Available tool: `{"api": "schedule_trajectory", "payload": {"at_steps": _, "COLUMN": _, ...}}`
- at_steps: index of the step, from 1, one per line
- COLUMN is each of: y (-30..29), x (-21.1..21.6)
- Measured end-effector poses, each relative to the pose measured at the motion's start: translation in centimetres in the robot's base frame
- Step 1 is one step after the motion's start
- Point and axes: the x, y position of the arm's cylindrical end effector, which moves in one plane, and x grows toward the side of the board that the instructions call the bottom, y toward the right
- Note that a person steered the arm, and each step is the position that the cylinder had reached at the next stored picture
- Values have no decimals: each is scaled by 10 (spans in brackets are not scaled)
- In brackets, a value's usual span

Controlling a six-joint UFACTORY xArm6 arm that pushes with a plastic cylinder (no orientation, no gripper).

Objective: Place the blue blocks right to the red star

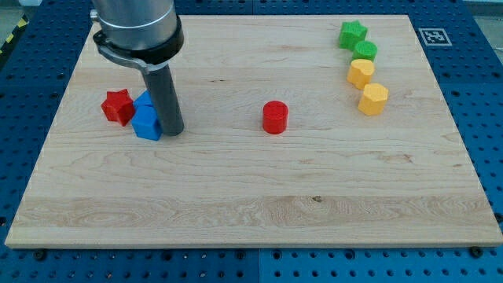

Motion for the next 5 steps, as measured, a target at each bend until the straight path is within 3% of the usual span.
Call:
{"api": "schedule_trajectory", "payload": {"at_steps": 2, "y": 155, "x": 34}}
{"api": "schedule_trajectory", "payload": {"at_steps": 3, "y": 253, "x": 30}}
{"api": "schedule_trajectory", "payload": {"at_steps": 4, "y": 289, "x": 8}}
{"api": "schedule_trajectory", "payload": {"at_steps": 5, "y": 272, "x": -15}}
